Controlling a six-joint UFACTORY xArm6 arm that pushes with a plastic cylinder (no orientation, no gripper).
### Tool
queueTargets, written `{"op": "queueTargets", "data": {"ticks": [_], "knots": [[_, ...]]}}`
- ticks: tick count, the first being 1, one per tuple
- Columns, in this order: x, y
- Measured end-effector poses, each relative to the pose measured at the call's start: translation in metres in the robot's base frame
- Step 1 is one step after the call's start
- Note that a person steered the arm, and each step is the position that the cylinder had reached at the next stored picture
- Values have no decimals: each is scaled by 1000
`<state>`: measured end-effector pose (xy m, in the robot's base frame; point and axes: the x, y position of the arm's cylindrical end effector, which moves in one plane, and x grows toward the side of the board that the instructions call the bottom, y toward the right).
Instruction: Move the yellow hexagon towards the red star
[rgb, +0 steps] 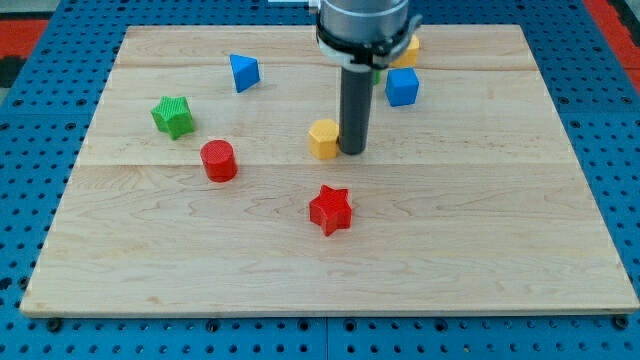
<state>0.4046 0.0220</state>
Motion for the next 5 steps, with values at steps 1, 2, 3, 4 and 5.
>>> {"op": "queueTargets", "data": {"ticks": [1, 2, 3, 4, 5], "knots": [[-36, -23], [-51, -23], [-49, -40], [-31, -44], [5, -21]]}}
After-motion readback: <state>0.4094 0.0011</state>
